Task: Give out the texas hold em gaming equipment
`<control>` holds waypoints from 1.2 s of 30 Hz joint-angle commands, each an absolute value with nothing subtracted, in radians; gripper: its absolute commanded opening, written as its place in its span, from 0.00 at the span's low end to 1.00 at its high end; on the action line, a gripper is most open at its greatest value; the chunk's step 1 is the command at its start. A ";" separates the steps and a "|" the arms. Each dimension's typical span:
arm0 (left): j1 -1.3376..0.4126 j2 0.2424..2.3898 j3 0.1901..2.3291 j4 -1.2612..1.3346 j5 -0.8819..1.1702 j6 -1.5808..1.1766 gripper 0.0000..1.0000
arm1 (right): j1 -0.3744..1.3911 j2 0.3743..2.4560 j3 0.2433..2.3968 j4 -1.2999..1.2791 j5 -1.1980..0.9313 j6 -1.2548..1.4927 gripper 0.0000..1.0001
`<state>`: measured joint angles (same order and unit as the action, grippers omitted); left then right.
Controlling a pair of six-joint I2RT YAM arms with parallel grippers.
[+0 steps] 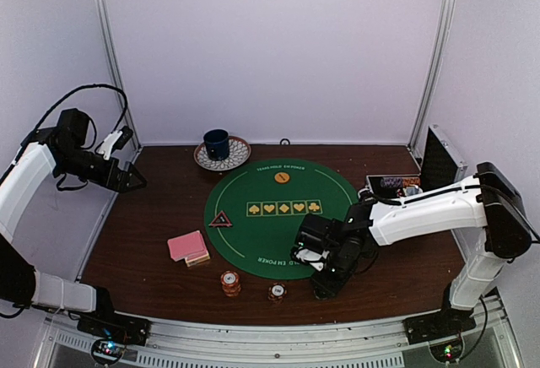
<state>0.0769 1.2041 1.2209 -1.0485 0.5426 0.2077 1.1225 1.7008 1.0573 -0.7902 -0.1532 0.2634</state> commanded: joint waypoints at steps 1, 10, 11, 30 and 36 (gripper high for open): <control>0.083 1.190 1.239 -1.044 0.562 0.216 0.98 | 1.130 1.671 1.061 -0.802 -0.134 0.264 0.35; 0.083 1.185 1.241 -1.044 0.562 0.218 0.98 | 1.129 1.631 1.151 -0.883 -0.103 0.248 0.19; 0.083 1.186 1.241 -1.045 0.564 0.218 0.97 | 1.130 1.625 1.168 -0.897 -0.101 0.246 0.19; 0.083 1.189 1.231 -1.049 0.573 0.221 0.98 | 0.798 2.009 1.820 -0.892 0.058 0.149 0.13; 0.083 1.192 1.230 -1.049 0.582 0.223 0.98 | 0.706 2.253 2.077 -0.887 0.078 0.113 0.12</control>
